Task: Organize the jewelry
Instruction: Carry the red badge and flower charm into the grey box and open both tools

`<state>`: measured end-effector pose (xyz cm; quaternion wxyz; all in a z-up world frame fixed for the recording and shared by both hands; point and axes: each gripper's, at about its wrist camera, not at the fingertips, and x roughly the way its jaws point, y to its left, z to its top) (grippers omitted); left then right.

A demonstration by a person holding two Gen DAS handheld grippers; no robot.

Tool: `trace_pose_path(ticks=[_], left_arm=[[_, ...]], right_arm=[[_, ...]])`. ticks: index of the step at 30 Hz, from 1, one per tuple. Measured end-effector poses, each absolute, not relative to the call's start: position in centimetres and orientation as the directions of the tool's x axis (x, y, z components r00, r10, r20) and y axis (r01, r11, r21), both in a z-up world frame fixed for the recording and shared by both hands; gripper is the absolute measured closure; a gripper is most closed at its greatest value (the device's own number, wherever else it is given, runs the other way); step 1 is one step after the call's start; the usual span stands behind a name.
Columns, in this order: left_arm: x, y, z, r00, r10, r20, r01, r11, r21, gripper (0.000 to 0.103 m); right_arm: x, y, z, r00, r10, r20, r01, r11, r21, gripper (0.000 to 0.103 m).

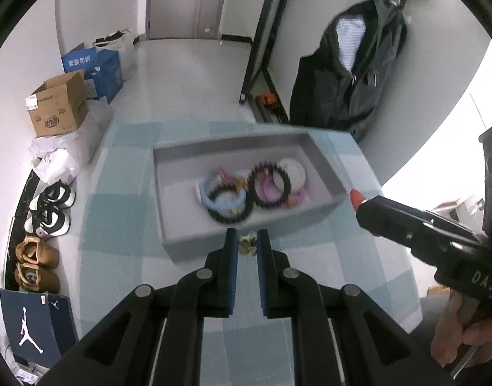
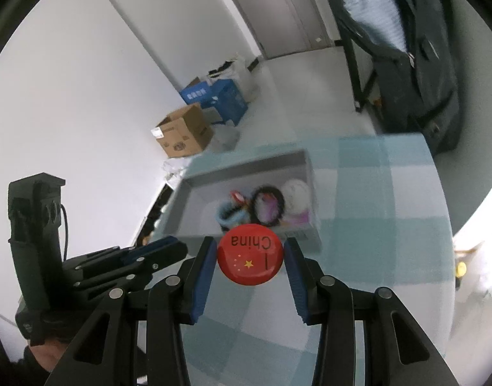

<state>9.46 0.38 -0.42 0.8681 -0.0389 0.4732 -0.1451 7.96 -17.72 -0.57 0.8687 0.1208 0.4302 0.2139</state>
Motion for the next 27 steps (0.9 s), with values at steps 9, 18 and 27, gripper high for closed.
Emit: trace_pose_path(ticks=[9,18,27], left_arm=[[12.5,1.5,2.0,0.512,-0.306,-0.802,0.199,0.951,-0.236,0.096],[16.3,1.9,1.4,0.458,-0.365,-0.810,0.215,0.930,-0.298,0.096],[18.4,2.2,-1.7,0.346,-0.484,-0.804,0.231,0.874,-0.427,0.096]], right_arm=[[11.1,-16.5,2.7,0.539,0.516,-0.666,-0.320,0.857,0.404,0.061],[15.5,-15.1,2.6,0.502,0.511,-0.698,-0.369,0.856,0.362,0.061],[17.7,-15.4,-0.1,0.448,0.525,-0.724,-0.352,0.848,0.397,0.061]])
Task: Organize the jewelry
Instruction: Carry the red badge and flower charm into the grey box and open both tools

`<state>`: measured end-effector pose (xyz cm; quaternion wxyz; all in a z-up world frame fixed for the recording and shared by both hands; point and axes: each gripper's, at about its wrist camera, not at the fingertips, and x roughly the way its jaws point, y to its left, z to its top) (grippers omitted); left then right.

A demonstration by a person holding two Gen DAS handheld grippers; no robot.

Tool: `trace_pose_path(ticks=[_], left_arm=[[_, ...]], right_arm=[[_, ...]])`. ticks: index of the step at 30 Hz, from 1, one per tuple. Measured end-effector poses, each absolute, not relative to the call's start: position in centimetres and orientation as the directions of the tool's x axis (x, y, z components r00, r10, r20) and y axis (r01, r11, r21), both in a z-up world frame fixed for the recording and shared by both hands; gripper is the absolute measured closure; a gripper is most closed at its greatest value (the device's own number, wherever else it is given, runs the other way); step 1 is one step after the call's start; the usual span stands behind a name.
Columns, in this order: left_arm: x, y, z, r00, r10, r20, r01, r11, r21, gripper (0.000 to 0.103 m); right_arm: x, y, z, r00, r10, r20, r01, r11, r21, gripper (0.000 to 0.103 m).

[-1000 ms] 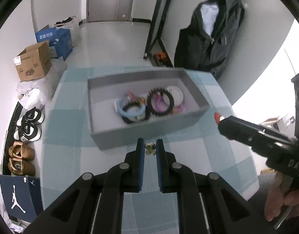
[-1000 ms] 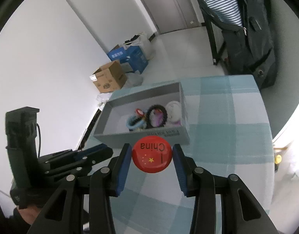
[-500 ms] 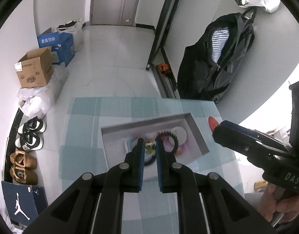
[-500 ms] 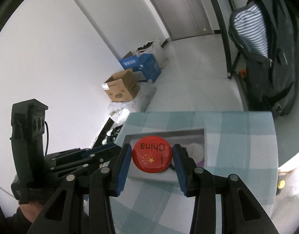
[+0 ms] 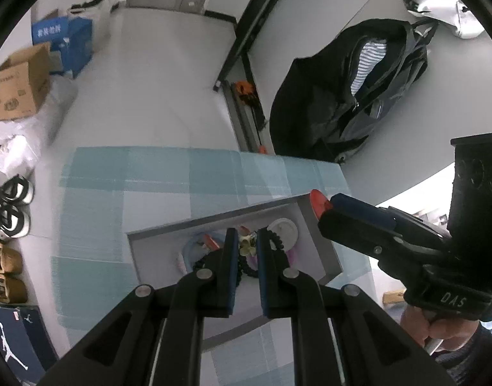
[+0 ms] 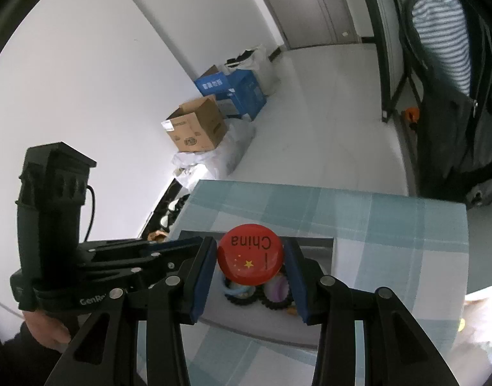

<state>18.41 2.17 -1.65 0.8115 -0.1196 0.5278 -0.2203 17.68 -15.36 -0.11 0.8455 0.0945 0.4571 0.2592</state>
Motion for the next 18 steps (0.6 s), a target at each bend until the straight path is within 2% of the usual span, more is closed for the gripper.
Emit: trace_pose_path(ticks=[11,18], left_arm=[[19.3,1.3,-3.1,0.297,-0.513,-0.805,0.256,0.855,-0.450,0.096],[19.2,1.5,-2.9,0.310,-0.525,-0.793,0.262,0.848,-0.460,0.096]], right_arm=[[18.6,-15.2,-2.7,0.388,0.486,-0.783,-0.313,0.869,0.384,0.061],[18.7,-15.1,-2.4,0.403,0.493,-0.771,-0.308,0.866,0.393,0.061]])
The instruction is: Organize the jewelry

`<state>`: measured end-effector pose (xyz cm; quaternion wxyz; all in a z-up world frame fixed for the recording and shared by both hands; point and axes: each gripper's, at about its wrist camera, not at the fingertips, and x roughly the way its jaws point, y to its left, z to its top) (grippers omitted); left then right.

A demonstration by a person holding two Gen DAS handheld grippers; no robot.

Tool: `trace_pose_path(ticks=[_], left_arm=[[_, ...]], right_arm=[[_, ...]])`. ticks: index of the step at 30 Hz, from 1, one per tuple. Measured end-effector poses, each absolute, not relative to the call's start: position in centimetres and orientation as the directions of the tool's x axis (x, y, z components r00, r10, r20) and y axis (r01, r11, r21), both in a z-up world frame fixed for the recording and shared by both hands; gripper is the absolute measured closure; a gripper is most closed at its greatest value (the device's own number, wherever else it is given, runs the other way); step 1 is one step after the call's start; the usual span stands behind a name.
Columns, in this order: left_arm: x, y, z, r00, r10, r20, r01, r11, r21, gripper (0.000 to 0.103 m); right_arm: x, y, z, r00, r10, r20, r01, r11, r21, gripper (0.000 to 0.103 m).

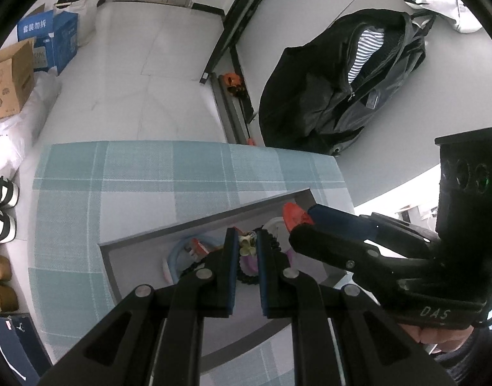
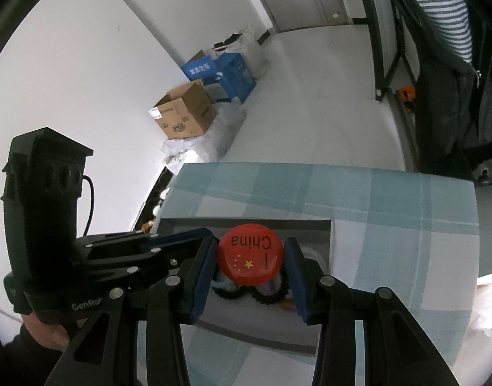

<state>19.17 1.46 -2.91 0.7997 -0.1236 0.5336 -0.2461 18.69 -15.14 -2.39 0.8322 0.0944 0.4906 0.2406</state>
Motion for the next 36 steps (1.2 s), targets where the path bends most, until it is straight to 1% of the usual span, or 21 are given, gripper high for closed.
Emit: trace_pose_path(ticks=[2,4,5,6,7,8,9,13,20,23,28,30,32,33,35,36], left_arm=[[19.3,1.5,-3.1,0.303,-0.521,-0.798,0.253,0.851,-0.460,0.096],[19.4,1.5,-3.3,0.287,-0.506,-0.814,0.243,0.860,-0.449,0.088],[19.4,1.6,-3.4,0.286,-0.502,-0.816,0.240,0.862,-0.446,0.075],[19.4,1.6,-3.4,0.290,-0.498,-0.817,0.238,0.864,-0.443,0.053],[19.3,1.8,-3.4,0.304,-0.485,-0.820,0.229,0.872,-0.432,0.044],[19.2,2.0,-3.3,0.314,-0.481,-0.819,0.225,0.876,-0.428,0.036],[19.1,2.3,-3.2,0.319,-0.493,-0.809,0.226,0.869,-0.441,0.036],[18.7,3.3,-2.8,0.337,-0.506,-0.794,0.216,0.862,-0.458,0.036],[18.0,3.6,-1.8,0.396,-0.475,-0.786,0.214,0.880,-0.424,0.036],[17.6,3.8,-1.3,0.437,-0.441,-0.784,0.199,0.897,-0.393,0.036],[16.2,4.3,0.4,0.546,-0.351,-0.761,0.158,0.935,-0.318,0.036],[15.3,4.4,1.1,0.590,-0.327,-0.739,0.145,0.942,-0.301,0.036],[14.4,4.5,1.9,0.628,-0.295,-0.721,0.129,0.952,-0.277,0.036],[14.1,4.6,2.0,0.639,-0.284,-0.715,0.123,0.955,-0.269,0.036],[13.5,4.6,2.4,0.660,-0.258,-0.706,0.109,0.962,-0.250,0.036],[13.3,4.6,2.4,0.665,-0.248,-0.704,0.103,0.965,-0.243,0.036]], right_arm=[[18.6,-15.0,-2.4,0.405,0.489,-0.772,-0.314,0.868,0.385,0.060],[18.4,-15.0,-2.3,0.417,0.475,-0.775,-0.311,0.876,0.370,0.060],[18.4,-15.1,-2.3,0.418,0.471,-0.776,-0.310,0.878,0.366,0.059],[18.5,-15.2,-2.3,0.421,0.469,-0.776,-0.308,0.879,0.364,0.059],[18.5,-15.4,-2.1,0.427,0.470,-0.772,-0.305,0.879,0.366,0.056],[18.5,-15.7,-1.9,0.436,0.473,-0.766,-0.300,0.878,0.372,0.051],[18.5,-15.9,-1.8,0.444,0.471,-0.762,-0.294,0.880,0.373,0.048],[18.5,-16.6,-1.0,0.470,0.471,-0.746,-0.283,0.881,0.379,0.047],[18.0,-16.7,-0.3,0.505,0.455,-0.734,-0.284,0.890,0.357,0.047],[17.7,-16.7,0.0,0.514,0.456,-0.726,-0.283,0.890,0.359,0.046],[16.6,-16.8,0.4,0.537,0.466,-0.703,-0.295,0.885,0.361,0.039],[16.1,-16.8,0.7,0.543,0.474,-0.693,-0.303,0.881,0.365,0.033],[15.2,-16.7,1.2,0.557,0.483,-0.676,-0.319,0.876,0.363,0.029],[14.8,-16.8,1.3,0.562,0.485,-0.670,-0.326,0.875,0.359,0.024],[13.6,-16.8,1.8,0.584,0.488,-0.648,-0.337,0.873,0.353,0.020],[13.3,-16.7,1.9,0.589,0.489,-0.643,-0.342,0.872,0.351,0.019]])
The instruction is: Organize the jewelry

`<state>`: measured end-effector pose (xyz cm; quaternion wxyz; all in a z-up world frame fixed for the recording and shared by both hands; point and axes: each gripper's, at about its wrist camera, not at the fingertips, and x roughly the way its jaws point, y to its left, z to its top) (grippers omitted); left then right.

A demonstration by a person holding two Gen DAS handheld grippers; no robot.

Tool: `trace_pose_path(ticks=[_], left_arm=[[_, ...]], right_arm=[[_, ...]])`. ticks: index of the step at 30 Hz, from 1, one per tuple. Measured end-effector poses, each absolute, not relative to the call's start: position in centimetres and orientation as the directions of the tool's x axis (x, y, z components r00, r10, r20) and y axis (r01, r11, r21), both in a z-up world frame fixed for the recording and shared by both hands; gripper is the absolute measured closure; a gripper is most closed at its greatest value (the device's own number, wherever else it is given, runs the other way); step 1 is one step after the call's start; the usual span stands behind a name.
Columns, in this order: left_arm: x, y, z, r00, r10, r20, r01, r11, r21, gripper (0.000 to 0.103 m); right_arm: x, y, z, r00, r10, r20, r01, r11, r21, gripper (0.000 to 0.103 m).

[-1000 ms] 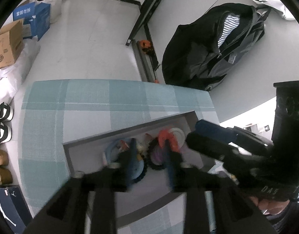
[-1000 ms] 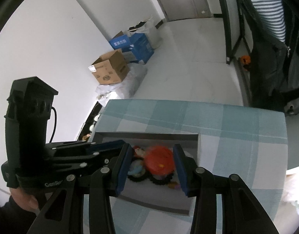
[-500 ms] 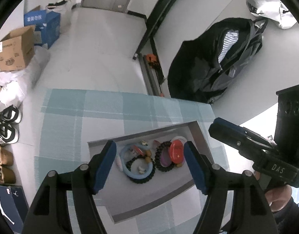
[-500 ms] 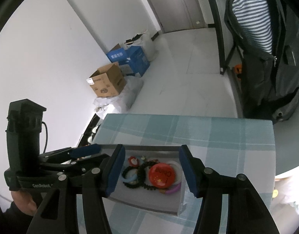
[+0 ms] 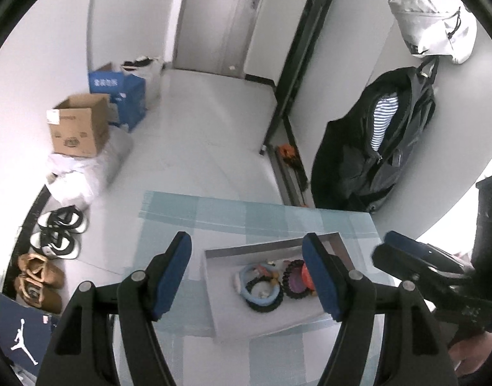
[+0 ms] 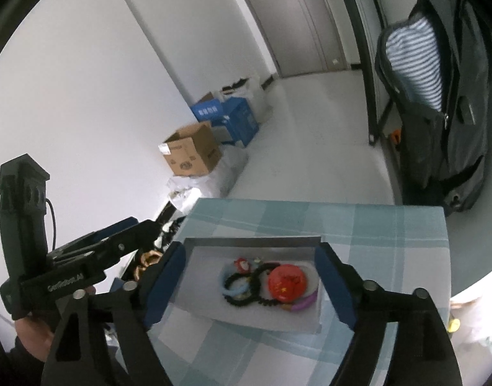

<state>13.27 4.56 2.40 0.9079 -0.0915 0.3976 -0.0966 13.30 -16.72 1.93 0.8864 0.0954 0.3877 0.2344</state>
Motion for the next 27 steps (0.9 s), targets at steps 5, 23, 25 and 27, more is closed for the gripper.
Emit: trace_pose_path(ticks=[5,23,25,27], left_arm=[[11.8,4.6,2.6,0.687,-0.217,-0.693,0.073,0.970,-0.232,0.035],[5.5,2.5,2.0,0.704,-0.148,-0.695,0.070,0.988,-0.139,0.035],[5.3,2.3,1.9,0.704,-0.147,-0.695,0.073,0.988,-0.135,0.035],[5.2,2.3,2.0,0.707,-0.148,-0.691,0.075,0.988,-0.134,0.035]], right_arm=[[11.1,-16.7,2.5,0.628,0.476,-0.616,-0.353,0.880,0.319,0.015],[3.8,-18.3,2.0,0.710,0.404,-0.578,-0.314,0.915,0.254,0.000],[3.4,-18.2,1.7,0.706,0.401,-0.584,-0.313,0.916,0.250,0.000],[3.2,-18.1,1.5,0.703,0.399,-0.589,-0.311,0.917,0.250,0.000]])
